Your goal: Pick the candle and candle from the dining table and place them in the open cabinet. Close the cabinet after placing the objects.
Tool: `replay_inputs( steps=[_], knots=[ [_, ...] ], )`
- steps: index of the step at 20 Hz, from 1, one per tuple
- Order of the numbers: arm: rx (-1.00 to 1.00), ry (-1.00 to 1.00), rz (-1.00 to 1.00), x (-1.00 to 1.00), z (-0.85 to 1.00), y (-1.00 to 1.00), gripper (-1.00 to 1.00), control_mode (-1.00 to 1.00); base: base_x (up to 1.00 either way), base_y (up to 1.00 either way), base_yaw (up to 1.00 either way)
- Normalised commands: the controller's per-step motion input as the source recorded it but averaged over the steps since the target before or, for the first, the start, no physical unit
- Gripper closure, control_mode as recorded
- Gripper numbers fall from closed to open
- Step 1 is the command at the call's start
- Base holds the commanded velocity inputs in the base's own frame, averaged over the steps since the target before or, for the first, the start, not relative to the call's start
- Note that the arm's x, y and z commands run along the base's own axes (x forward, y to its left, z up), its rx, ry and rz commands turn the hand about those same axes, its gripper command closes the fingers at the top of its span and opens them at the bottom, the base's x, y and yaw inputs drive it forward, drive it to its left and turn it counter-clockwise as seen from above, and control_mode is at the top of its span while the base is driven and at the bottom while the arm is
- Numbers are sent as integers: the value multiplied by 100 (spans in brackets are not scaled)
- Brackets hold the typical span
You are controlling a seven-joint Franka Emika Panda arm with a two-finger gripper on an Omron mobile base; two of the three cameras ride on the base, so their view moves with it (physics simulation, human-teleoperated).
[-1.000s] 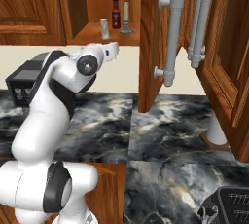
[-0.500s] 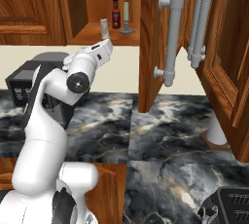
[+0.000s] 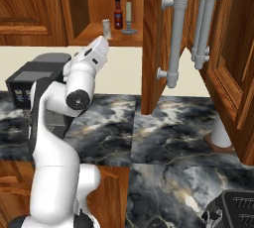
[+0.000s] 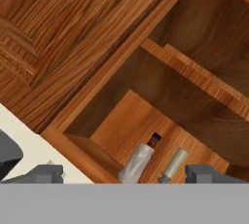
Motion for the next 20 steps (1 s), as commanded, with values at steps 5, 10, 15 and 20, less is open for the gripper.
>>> replay_inputs(
  steps=[5, 10, 15, 20],
  knots=[
    [-8, -4, -1, -67, 0, 0, -100, -100, 0, 0, 0],
    [-1, 0, -5, -69, 0, 0, -100, -100, 0, 0, 0],
    [0, 0, -9, -74, 0, 0, -100, -100, 0, 0, 0],
    [0, 0, -11, -69, 1, 0, -100, -100, 0, 0, 0]
  ],
)
